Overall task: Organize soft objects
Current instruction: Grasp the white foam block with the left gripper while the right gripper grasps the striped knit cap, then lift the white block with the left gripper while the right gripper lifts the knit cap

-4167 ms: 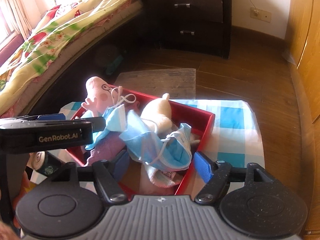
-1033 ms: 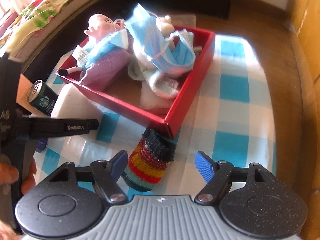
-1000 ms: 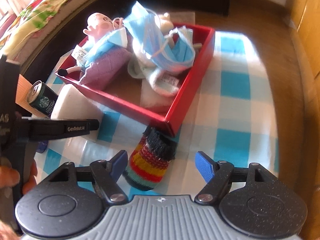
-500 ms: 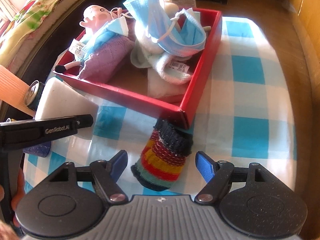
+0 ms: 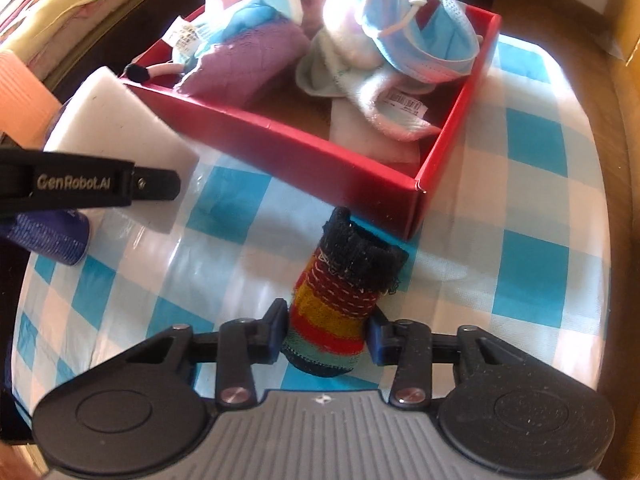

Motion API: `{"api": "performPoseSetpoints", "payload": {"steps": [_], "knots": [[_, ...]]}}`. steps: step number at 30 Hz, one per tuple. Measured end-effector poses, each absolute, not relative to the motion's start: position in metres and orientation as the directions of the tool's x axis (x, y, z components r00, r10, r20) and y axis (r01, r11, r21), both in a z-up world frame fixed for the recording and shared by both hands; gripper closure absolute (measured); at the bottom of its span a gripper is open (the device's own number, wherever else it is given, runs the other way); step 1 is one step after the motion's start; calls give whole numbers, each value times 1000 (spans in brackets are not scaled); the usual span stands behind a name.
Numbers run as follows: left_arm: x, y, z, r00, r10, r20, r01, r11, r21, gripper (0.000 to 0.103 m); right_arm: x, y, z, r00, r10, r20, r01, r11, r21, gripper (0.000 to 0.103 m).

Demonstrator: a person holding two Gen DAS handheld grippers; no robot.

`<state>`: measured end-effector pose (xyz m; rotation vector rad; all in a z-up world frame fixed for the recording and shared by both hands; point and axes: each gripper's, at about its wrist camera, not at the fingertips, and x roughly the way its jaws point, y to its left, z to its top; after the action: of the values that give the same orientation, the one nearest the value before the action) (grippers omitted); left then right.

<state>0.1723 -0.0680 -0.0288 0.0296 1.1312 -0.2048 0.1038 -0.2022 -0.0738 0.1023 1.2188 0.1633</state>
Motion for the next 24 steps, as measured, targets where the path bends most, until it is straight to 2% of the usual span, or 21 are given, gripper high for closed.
{"api": "performPoseSetpoints", "payload": {"steps": [6, 24], "knots": [[170, -71, -22, 422, -155, -893, 189, 979, -81, 84, 98, -207, -62, 345, 224, -911, -93, 975, 204, 96], [164, -73, 14, 507, -183, -842, 202, 975, -90, 84, 95, -229, 1, 524, 271, -807, -77, 959, 272, 100]]}}
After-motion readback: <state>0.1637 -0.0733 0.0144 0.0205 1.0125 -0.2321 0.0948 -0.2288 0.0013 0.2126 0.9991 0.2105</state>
